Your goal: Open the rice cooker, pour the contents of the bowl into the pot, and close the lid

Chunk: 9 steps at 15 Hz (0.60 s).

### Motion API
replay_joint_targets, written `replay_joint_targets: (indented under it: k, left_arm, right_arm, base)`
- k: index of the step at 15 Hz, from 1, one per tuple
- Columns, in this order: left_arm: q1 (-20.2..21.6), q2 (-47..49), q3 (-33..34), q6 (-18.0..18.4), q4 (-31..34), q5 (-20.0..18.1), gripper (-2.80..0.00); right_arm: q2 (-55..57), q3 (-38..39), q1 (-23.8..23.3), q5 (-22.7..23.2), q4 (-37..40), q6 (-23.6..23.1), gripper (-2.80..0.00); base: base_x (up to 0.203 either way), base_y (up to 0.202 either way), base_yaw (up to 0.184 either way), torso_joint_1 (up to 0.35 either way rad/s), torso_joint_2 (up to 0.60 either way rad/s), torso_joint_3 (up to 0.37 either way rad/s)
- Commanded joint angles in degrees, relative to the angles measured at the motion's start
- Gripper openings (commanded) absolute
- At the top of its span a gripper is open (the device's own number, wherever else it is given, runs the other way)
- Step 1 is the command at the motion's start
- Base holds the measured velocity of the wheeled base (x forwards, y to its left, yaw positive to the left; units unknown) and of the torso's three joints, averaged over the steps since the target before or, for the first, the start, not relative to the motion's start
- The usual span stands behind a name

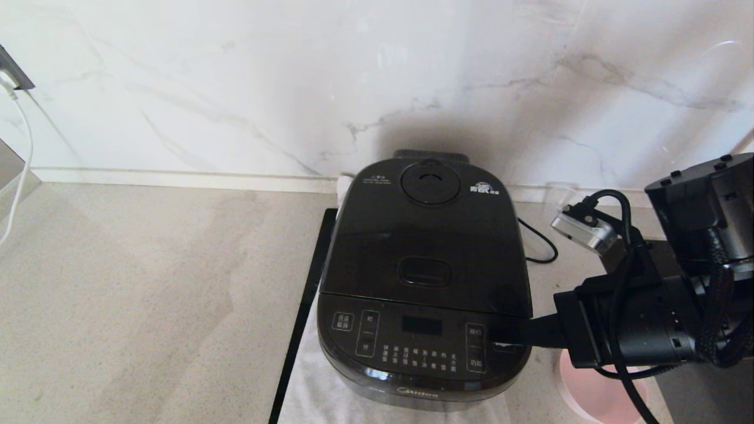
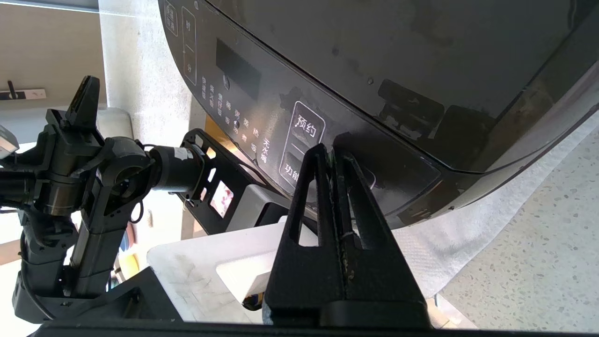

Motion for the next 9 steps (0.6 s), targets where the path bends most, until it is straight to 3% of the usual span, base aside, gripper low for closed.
replay_joint_targets:
  k: [1, 9]
  left_arm:
    - [0.0, 0.0, 0.5, 0.0, 0.0, -0.1, -2.80]
    - [0.0, 0.0, 0.5, 0.0, 0.0, -0.1, -2.80]
  right_arm:
    - [0.1, 0.1, 0.0, 0.1, 0.1, 0.1, -2.80]
    - [-2.5, -1.7, -0.5, 0.2, 0.2, 0.1, -2.80]
  base:
    - [0.000, 0.000, 0.000, 0.000, 0.00, 0.000]
    - [0.000, 0.000, 0.000, 0.000, 0.00, 0.000]
